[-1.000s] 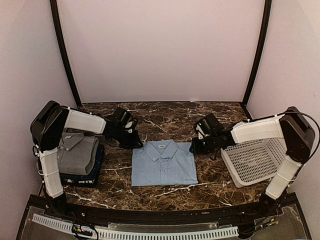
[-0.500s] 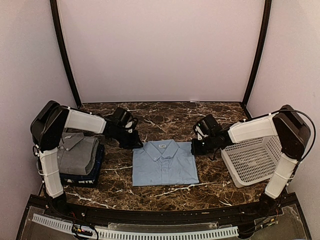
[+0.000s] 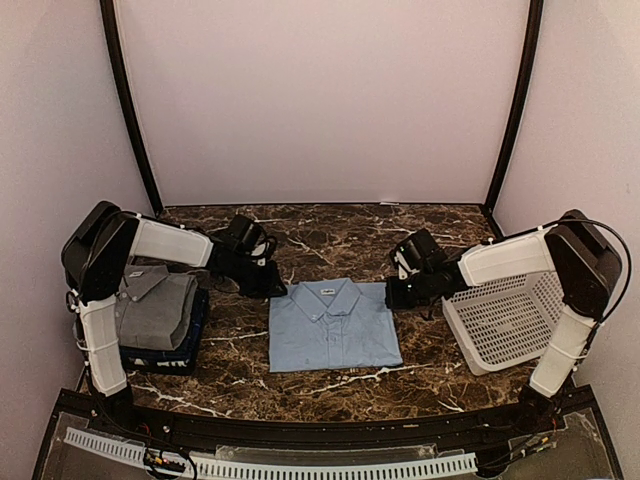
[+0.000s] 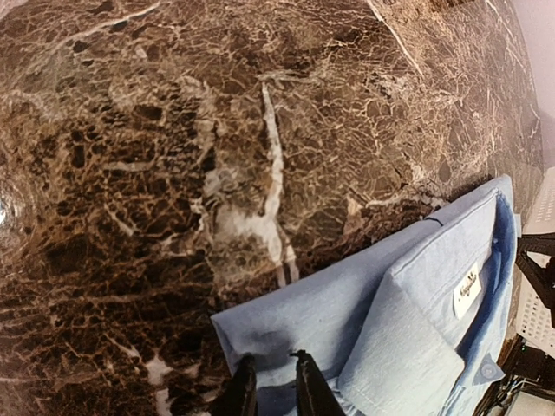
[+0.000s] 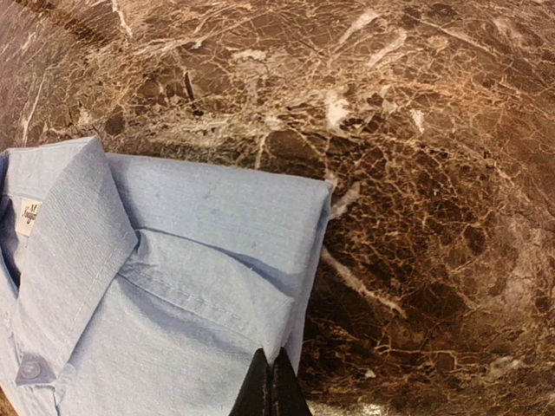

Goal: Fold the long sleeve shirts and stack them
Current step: Rotate the square-folded shirt at the center of the board, then move the square-folded shirt to the center of the board.

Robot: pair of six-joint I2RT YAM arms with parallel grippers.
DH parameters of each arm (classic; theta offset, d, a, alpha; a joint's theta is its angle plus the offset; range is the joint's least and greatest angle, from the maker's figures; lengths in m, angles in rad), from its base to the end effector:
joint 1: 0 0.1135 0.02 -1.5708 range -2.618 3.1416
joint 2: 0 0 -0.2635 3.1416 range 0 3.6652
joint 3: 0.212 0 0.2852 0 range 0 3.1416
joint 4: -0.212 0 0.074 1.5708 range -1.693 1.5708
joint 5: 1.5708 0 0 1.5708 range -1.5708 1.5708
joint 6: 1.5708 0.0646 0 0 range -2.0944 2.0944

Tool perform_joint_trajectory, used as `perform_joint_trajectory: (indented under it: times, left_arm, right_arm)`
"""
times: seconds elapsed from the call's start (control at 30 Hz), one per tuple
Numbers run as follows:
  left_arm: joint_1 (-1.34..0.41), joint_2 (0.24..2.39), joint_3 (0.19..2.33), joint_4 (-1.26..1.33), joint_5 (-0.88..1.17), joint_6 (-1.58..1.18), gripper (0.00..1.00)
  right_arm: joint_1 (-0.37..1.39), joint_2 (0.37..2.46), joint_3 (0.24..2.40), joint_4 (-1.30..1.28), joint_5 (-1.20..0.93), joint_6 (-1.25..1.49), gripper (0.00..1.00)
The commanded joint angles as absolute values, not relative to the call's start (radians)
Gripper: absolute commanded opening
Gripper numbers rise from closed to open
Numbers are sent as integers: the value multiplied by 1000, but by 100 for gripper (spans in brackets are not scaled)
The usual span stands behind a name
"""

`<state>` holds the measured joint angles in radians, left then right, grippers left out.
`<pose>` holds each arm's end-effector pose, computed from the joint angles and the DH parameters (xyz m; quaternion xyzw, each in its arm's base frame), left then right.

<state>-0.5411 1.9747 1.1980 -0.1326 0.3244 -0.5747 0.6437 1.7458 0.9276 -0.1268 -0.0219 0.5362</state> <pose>0.3730 -0.2482 0.0965 0.0368 0.9341 -0.2993 0.1910 0.3043 0.2301 0.0982 -0.0545 0.9498 0.1799 0.2500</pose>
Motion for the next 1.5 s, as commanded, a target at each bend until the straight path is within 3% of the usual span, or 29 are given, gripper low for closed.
perform_joint_trajectory:
  times: [0.0, 0.23, 0.47, 0.53, 0.63, 0.93, 1.13, 1.47]
  left_arm:
    - [-534, 1990, 1211, -212, 305, -552, 16]
    - [-534, 1953, 1254, -233, 305, -528, 20]
    - [-534, 1817, 1273, -279, 253, -524, 52]
    - [-534, 1765, 1263, -294, 221, -526, 57]
    - [-534, 1688, 1228, -311, 201, -537, 62]
    - [-534, 1441, 1096, -368, 156, -554, 66]
    - [-534, 1331, 1032, -403, 160, -563, 66]
    - [-534, 1227, 983, -507, 145, -559, 66]
  right_arm:
    - [629, 1726, 918, -146, 17, 538, 3]
    - [652, 1632, 957, -204, 26, 529, 30]
    - [792, 1624, 1047, -238, 42, 543, 47]
    - [847, 1650, 1083, -234, 33, 553, 50]
    - [938, 1714, 1154, -236, 10, 564, 53]
    - [1082, 1900, 1264, -222, -46, 604, 60]
    - [1054, 1967, 1270, -216, -31, 578, 62]
    - [864, 2032, 1243, -193, -85, 464, 62]
